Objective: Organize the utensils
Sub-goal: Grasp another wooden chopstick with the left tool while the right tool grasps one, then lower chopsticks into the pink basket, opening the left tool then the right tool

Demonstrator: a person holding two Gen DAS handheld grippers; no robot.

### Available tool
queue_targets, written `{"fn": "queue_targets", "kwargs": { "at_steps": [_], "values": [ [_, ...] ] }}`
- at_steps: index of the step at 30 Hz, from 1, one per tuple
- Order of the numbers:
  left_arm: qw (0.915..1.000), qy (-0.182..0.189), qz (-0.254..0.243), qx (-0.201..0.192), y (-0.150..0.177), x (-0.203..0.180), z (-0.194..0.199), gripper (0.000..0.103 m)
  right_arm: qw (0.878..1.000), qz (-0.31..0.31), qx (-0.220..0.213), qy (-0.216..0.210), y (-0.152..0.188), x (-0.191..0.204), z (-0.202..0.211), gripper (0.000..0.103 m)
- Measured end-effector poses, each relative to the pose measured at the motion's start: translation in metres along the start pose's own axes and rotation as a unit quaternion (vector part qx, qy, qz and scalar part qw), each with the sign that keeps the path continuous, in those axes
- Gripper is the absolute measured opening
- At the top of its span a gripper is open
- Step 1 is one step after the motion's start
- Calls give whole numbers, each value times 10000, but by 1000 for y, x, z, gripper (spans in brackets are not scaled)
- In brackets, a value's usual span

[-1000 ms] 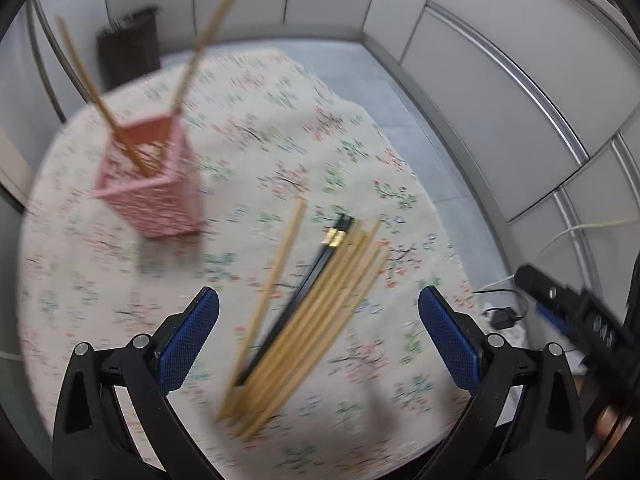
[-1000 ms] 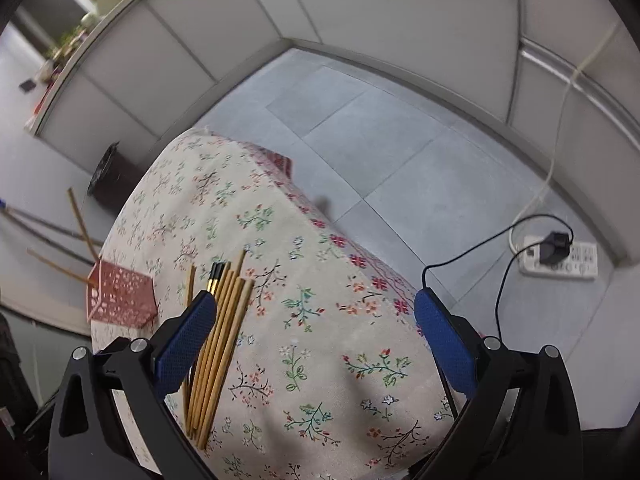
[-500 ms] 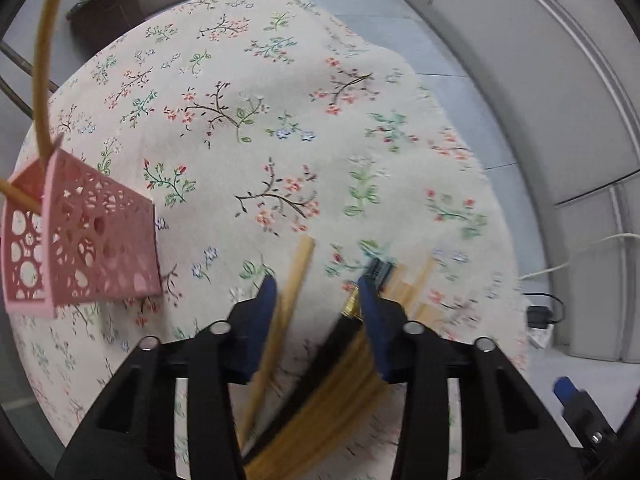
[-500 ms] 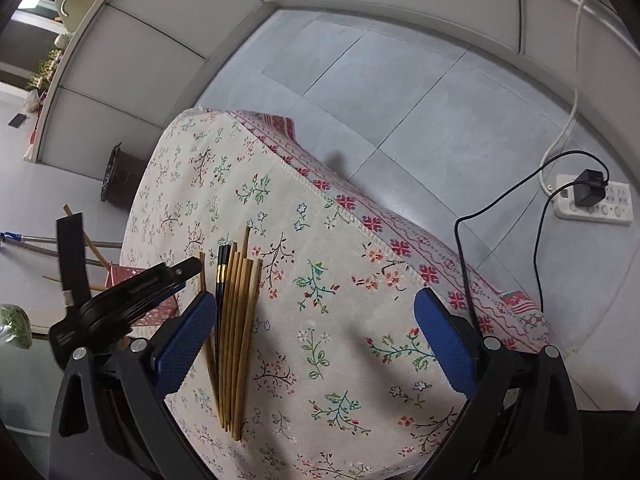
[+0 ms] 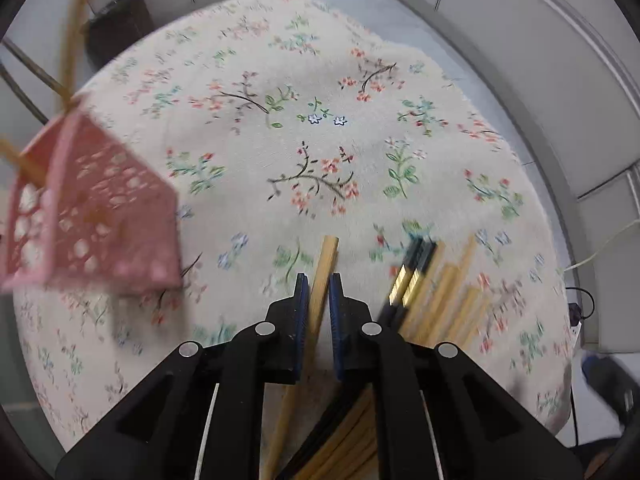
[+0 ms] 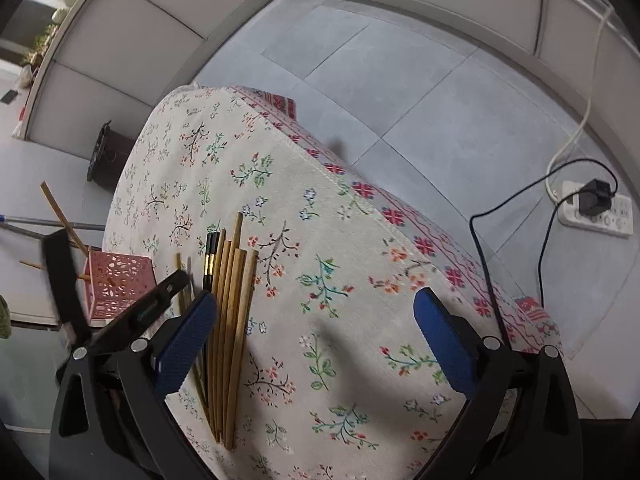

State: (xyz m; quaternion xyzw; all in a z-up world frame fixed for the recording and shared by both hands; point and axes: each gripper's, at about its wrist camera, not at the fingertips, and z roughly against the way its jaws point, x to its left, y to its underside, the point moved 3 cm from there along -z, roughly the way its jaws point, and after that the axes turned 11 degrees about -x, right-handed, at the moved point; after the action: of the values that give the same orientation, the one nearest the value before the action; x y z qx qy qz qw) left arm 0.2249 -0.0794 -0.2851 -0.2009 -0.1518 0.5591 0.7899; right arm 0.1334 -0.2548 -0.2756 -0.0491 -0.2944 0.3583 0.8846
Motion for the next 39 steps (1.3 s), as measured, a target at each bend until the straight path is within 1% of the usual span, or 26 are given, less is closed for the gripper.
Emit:
{"fn": "queue_targets", "kwargs": {
  "at_steps": [2, 4, 5, 7, 10, 12, 13, 17, 20, 21, 22, 24, 26, 28, 30, 33, 35, 39],
  "values": [
    [9994, -15, -144, -319, 12, 5, 31, 8, 9998, 180, 57, 50, 0, 10, -7, 86],
    [9982, 5, -207, -560, 23, 11, 60, 7, 9992, 288, 272, 33, 4, 23, -18, 70],
    [9974, 42, -174, -703, 28, 16, 79, 7, 9987, 354, 361, 40, 6, 28, -23, 67],
    [9955, 61, -107, -938, 36, 22, 105, 7, 9979, 446, 456, 70, 11, 37, -30, 53],
    [9912, 130, -1, -1314, 49, 35, 142, 7, 9970, 460, 605, 167, 16, 47, -43, 40],
    [9885, 182, 101, -1500, 56, 46, 158, 7, 9967, 385, 679, 234, 17, 51, -50, 37],
    [9873, 218, 155, -1568, 58, 48, 167, 7, 9966, 360, 690, 286, 17, 53, -53, 35],
    [9827, 332, 372, -1784, 60, 63, 182, 7, 9947, 341, 847, 470, 17, 61, -68, 25],
    [9806, 364, 499, -1858, 62, 75, 190, 7, 9935, 489, 739, 709, 17, 68, -73, 19],
    [9803, 370, 537, -1864, 63, 79, 190, 7, 9928, 579, 702, 777, 18, 71, -75, 13],
    [9801, 370, 562, -1867, 65, 82, 193, 7, 9919, 689, 663, 835, 19, 75, -76, 10],
    [9792, 368, 634, -1892, 65, 89, 195, 7, 9916, 776, 592, 853, 19, 78, -77, 9],
    [9779, 363, 684, -1943, 66, 91, 200, 7, 9928, 797, 486, 753, 19, 77, -76, 8],
    [9764, 353, 747, -1993, 66, 94, 203, 7, 9941, 861, 282, 596, 21, 74, -69, 7],
    [9749, 355, 820, -2040, 67, 97, 208, 7, 9927, 1111, -33, 469, 27, 78, -53, 6],
    [9713, 315, 898, -2180, 67, 98, 221, 7, 9869, 1514, -521, 186, 32, 88, -15, 6],
    [9685, 293, 930, -2293, 67, 98, 230, 7, 9810, 1752, -826, -126, 34, 97, 18, 6],
    [9636, 249, 1126, -2410, 68, 103, 247, 7, 9695, 2014, -1203, -709, 33, 113, 75, 6]
  ]
}}
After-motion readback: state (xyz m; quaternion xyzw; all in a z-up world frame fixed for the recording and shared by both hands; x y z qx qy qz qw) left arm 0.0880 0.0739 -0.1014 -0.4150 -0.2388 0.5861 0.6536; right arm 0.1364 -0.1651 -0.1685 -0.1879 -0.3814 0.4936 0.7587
